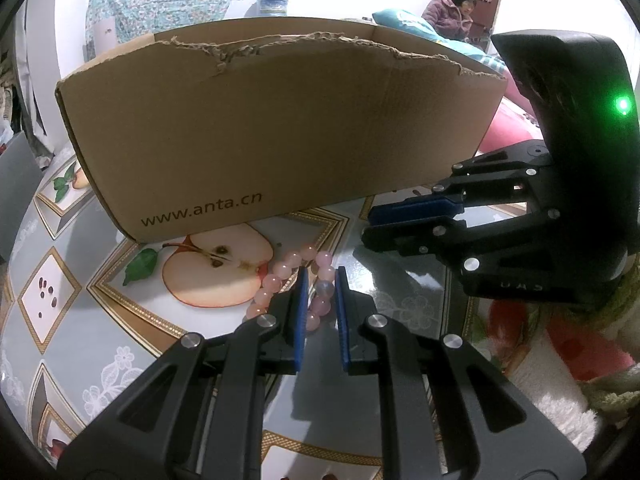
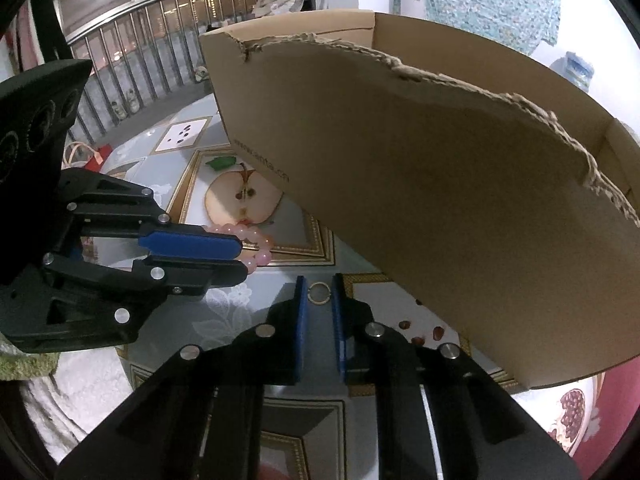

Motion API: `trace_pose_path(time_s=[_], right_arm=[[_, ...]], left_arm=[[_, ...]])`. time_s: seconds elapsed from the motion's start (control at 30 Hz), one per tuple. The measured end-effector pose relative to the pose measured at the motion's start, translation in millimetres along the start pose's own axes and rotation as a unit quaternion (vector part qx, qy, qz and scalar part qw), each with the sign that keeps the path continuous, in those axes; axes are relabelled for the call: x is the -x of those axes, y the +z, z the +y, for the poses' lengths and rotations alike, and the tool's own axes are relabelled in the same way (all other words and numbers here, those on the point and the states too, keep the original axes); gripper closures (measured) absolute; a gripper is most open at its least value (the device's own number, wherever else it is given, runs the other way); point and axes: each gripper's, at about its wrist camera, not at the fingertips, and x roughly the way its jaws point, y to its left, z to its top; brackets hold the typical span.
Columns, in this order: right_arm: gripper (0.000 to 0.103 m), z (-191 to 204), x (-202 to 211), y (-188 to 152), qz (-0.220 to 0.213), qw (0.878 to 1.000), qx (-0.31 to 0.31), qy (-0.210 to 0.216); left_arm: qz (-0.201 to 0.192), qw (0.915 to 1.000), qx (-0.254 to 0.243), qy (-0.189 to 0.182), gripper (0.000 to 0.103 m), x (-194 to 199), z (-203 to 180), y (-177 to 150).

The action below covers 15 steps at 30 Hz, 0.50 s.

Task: Organize jewelry
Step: 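Close the right gripper on the small gold ring while the left gripper holds the bracelet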

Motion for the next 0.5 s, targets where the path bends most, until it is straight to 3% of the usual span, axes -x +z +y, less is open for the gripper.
trace_pose_path(time_s=[0.5], right_arm=[[0.092,-4.9,10.8,-12.2,-0.007,0.998,-0.052,-0.014]], left_arm=[[0.004,0.9999,-0.004,0.01,0.091,-4.4,-7.5,3.6]])
